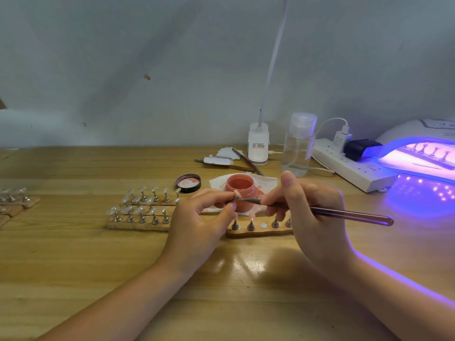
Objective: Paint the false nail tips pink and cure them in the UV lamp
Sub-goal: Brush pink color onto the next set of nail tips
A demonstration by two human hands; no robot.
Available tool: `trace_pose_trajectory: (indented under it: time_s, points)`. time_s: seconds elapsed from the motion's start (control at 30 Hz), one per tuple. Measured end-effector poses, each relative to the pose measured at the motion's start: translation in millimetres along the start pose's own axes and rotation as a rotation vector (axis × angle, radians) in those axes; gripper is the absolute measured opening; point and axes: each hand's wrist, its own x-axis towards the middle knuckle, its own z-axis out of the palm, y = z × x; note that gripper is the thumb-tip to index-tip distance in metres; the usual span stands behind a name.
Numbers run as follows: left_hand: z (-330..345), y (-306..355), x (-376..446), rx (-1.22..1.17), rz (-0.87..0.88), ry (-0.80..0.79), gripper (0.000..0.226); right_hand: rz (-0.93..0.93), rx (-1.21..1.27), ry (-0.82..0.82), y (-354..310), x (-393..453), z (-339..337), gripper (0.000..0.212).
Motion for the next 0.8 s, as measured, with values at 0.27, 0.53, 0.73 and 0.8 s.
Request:
trace_pose_trajectory:
  time_s: [0.27, 0.53, 0.73, 0.8]
  points:
    - [-0.1, -0.6, 0.2, 0.007, 0.019, -0.003, 0.018, -0.007, -0.019, 0.022, -1.0, 3.4, 3.1, 0.034]
    - [-0.1, -1.0, 0.2, 0.01, 0.017, -0.003, 0.018, 0.077, 0.048, 0.058, -0.3, 0.0, 1.0, 0.042]
    - [-0.6, -0.5, 0.2, 0.03, 0.034, -0.013, 0.017, 0.04, 0.012, 0.055, -1.4, 3.1, 1.0, 0.04]
    - [-0.6, -0.8, 0.3, 0.037, 0.037, -0.019, 0.017, 0.046, -0.014, 0.032, -1.1, 3.4, 2.8, 0.037]
